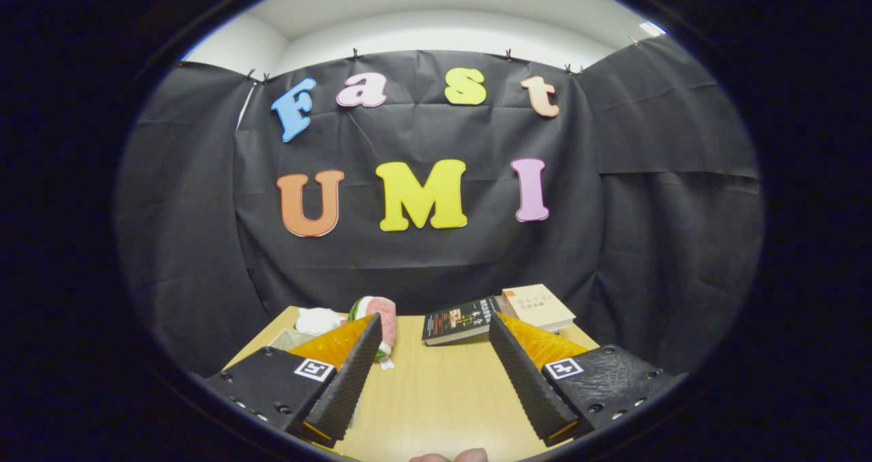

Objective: Open the storage box then place both shoes into the box .Put the left shoe in first, then the right shoe, with the right side of both shoes facing outward in a uniform manner.

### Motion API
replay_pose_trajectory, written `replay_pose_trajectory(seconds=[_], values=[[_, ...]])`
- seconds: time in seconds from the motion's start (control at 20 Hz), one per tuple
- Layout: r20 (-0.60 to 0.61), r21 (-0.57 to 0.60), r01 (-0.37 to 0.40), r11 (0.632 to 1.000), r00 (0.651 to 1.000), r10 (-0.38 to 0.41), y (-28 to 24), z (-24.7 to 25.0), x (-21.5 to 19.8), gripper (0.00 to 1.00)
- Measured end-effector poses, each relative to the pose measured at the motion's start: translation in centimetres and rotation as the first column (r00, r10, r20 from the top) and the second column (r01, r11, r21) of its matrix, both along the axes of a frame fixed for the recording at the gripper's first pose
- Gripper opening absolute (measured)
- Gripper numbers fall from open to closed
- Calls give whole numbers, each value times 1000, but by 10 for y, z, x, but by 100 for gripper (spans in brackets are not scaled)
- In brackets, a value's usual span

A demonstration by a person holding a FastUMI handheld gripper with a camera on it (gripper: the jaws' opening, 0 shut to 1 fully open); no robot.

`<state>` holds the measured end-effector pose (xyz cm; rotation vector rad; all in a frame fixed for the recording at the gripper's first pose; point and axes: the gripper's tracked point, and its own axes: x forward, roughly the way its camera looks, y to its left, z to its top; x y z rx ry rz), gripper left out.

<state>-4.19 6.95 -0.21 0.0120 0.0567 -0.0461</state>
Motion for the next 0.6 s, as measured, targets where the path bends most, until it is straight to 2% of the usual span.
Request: replay_pose_trajectory(seconds=[0.6], values=[[-17, 12, 18, 1000, 1000, -18, 4, -5, 2, 96]])
